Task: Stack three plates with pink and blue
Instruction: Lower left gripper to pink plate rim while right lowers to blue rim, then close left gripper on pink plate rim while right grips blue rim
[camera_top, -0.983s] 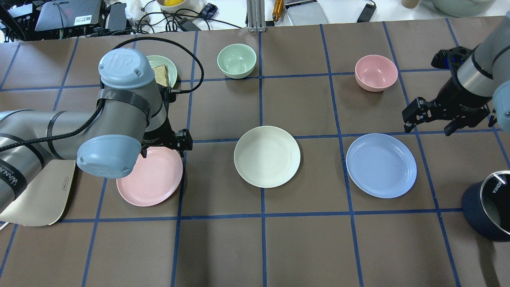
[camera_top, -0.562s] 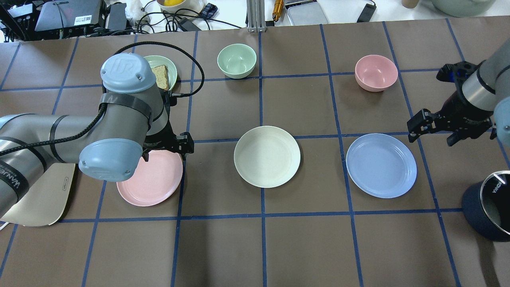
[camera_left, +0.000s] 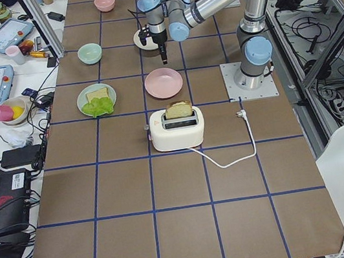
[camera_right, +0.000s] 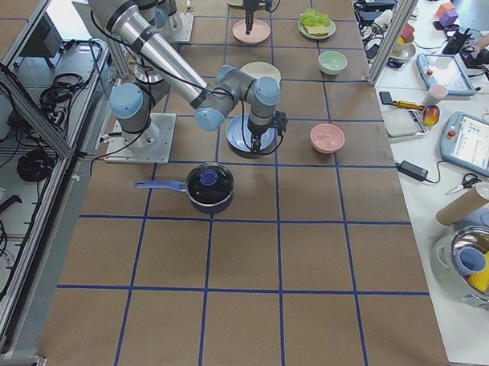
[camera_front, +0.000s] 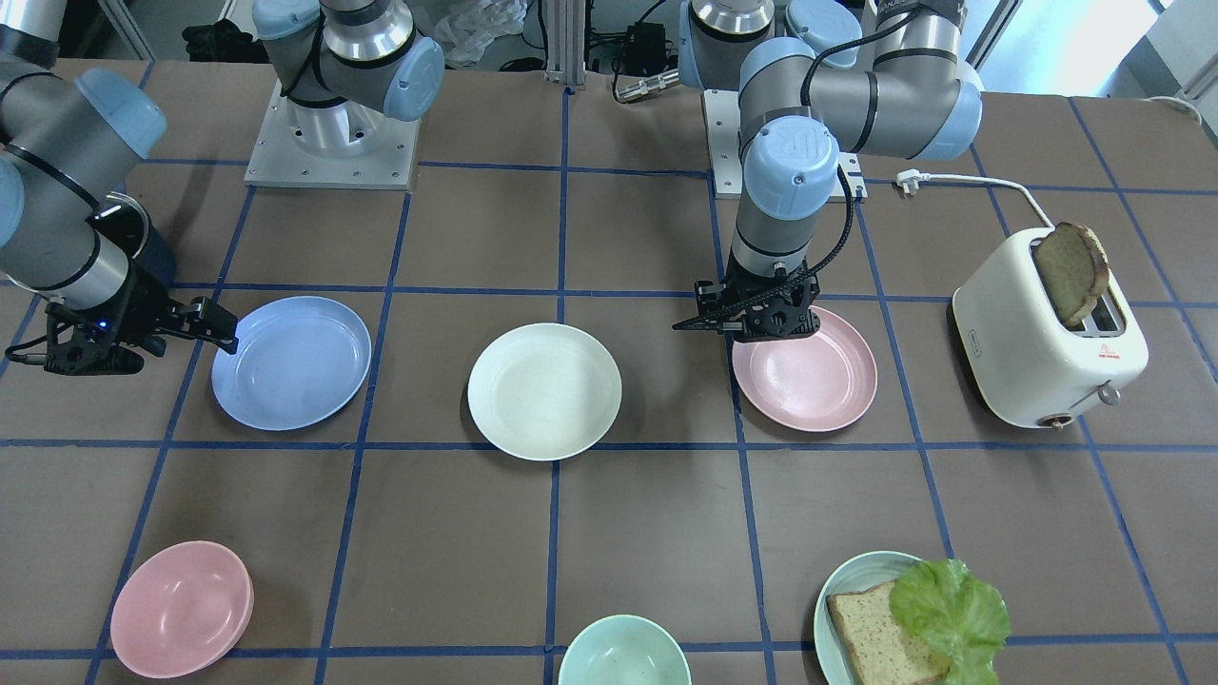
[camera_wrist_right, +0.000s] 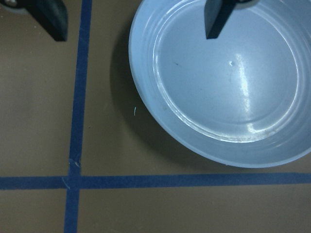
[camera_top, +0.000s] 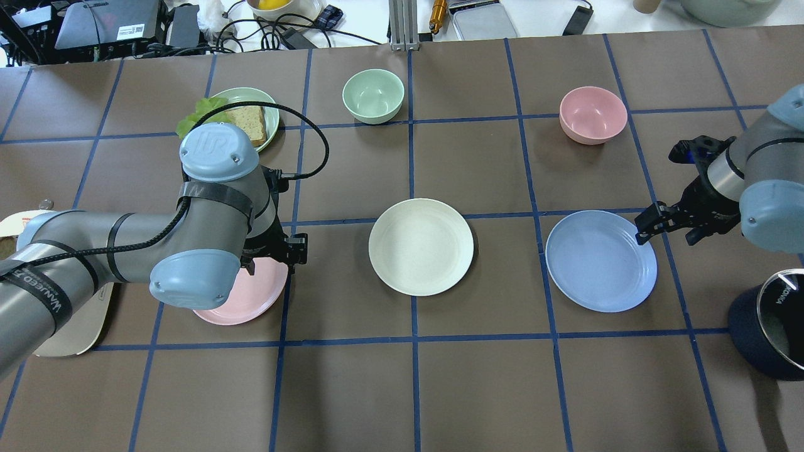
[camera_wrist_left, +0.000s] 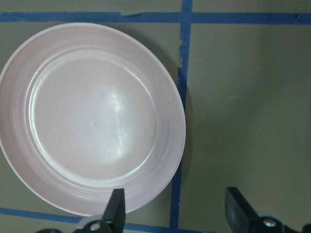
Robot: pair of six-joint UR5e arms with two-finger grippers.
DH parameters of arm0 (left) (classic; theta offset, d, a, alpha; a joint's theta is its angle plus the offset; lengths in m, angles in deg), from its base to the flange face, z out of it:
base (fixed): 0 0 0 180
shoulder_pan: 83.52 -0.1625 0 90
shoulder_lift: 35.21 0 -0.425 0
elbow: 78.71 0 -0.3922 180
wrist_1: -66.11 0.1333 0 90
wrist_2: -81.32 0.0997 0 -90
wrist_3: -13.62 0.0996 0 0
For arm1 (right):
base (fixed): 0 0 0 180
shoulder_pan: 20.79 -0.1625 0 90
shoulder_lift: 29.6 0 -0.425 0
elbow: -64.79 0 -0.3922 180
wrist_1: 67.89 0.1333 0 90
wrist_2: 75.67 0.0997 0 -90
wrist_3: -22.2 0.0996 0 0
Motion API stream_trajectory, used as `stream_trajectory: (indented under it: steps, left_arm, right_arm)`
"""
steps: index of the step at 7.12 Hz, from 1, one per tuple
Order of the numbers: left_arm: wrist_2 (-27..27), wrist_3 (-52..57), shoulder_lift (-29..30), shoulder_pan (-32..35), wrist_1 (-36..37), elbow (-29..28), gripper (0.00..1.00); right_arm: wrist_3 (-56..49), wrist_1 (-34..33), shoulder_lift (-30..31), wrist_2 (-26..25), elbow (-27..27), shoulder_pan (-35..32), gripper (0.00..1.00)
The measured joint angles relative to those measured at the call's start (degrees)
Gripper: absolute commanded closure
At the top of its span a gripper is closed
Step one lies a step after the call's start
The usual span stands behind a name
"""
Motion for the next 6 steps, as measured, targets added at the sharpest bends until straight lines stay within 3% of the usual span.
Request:
stream_trajectory:
  steps: [6]
  left_arm:
    - [0.06,0.34,4.80,0.13,4.97,0.06,0.48]
  right_arm:
    - [-0.39,-3.31,-5.81,1.59,-0.17,0.78,0.02]
